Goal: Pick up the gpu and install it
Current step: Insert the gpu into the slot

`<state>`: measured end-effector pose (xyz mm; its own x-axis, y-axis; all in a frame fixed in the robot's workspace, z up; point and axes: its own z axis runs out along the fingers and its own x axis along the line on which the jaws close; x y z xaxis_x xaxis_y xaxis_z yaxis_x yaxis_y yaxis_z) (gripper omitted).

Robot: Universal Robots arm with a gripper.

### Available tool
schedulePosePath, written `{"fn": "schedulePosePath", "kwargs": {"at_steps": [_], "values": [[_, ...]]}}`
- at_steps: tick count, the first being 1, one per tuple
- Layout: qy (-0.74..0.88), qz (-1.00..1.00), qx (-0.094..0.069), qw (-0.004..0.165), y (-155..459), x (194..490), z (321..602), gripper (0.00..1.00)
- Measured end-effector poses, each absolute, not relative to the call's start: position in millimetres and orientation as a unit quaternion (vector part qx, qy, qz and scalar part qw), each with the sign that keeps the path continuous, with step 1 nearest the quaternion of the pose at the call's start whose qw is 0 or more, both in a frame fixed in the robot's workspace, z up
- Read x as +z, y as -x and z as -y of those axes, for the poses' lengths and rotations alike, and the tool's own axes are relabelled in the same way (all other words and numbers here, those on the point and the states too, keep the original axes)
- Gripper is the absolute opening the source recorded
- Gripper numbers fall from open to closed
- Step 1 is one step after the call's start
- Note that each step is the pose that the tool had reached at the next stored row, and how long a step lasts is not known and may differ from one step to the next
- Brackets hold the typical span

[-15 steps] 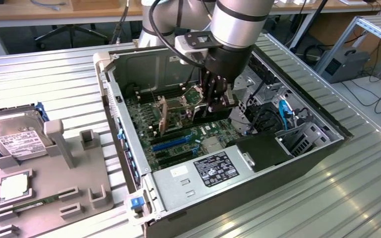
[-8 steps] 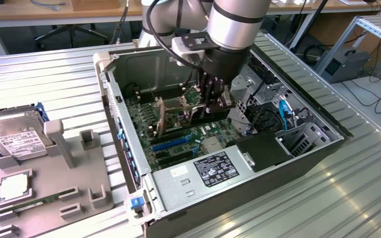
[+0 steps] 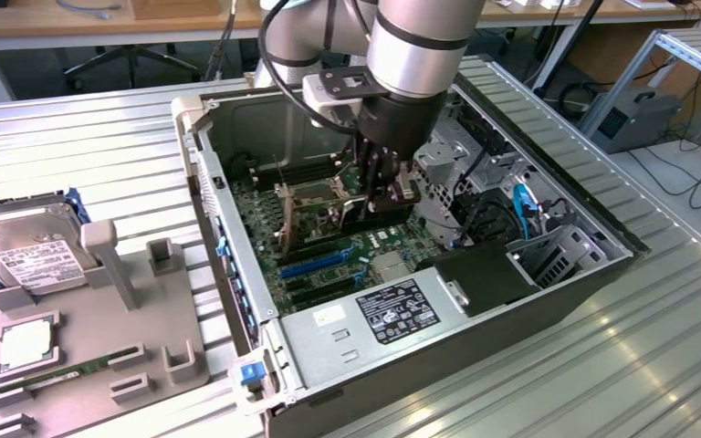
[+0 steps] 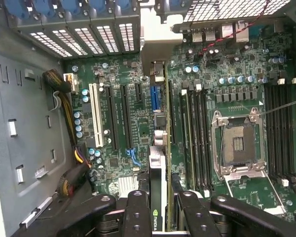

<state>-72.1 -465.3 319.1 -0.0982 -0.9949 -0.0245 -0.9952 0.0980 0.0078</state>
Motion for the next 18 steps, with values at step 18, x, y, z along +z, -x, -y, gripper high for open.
{"fn": "schedulePosePath", "kwargs": {"at_steps": [18], "values": [[0.697, -0.717, 0.011, 0.006, 91, 309, 461, 0.27]]}}
